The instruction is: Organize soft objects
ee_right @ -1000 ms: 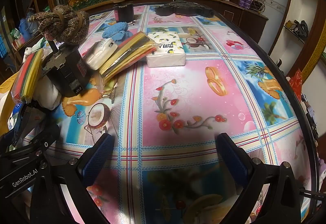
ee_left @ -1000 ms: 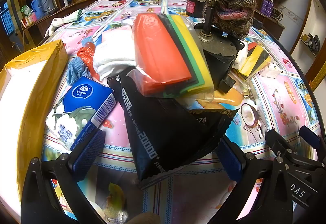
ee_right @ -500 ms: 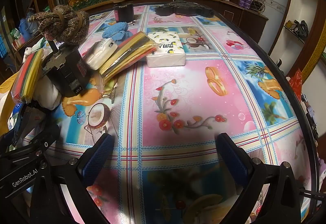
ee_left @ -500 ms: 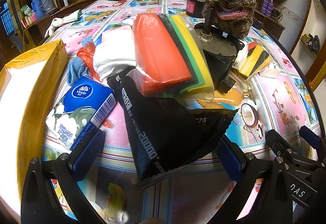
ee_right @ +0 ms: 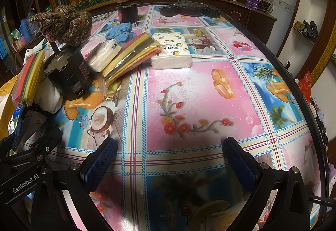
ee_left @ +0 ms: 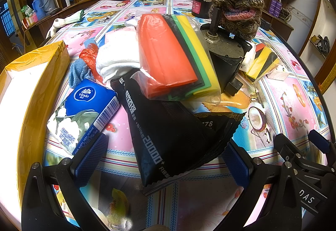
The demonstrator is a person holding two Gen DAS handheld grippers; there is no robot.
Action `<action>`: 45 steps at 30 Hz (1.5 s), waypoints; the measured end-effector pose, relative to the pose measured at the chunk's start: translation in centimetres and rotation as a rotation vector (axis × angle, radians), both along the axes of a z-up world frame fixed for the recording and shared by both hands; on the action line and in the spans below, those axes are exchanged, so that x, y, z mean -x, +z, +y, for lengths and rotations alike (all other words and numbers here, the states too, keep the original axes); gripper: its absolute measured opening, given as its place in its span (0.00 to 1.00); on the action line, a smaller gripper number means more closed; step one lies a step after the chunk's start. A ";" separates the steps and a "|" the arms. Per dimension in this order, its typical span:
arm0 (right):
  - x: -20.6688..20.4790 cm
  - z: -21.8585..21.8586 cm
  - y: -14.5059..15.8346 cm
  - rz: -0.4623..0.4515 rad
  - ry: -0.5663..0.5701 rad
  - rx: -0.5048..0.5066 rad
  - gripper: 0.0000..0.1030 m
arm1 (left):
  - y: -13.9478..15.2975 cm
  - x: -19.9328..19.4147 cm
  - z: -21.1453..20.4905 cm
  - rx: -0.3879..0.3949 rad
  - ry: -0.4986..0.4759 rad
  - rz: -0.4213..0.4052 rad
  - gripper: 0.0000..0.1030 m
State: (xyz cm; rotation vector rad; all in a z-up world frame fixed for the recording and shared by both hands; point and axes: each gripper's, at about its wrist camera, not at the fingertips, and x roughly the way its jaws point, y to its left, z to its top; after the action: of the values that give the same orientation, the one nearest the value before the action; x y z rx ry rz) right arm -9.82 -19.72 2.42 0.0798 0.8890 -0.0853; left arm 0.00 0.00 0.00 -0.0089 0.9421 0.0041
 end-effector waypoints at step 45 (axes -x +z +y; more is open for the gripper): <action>0.0 0.0 0.0 0.000 0.000 0.000 0.99 | 0.1 2.2 0.7 -0.001 0.010 0.038 1.00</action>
State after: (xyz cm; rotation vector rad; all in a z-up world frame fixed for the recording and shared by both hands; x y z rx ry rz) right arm -9.81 -19.70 2.42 0.0797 0.8892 -0.0852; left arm -2.15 0.69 0.12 -0.0123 0.9800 0.0140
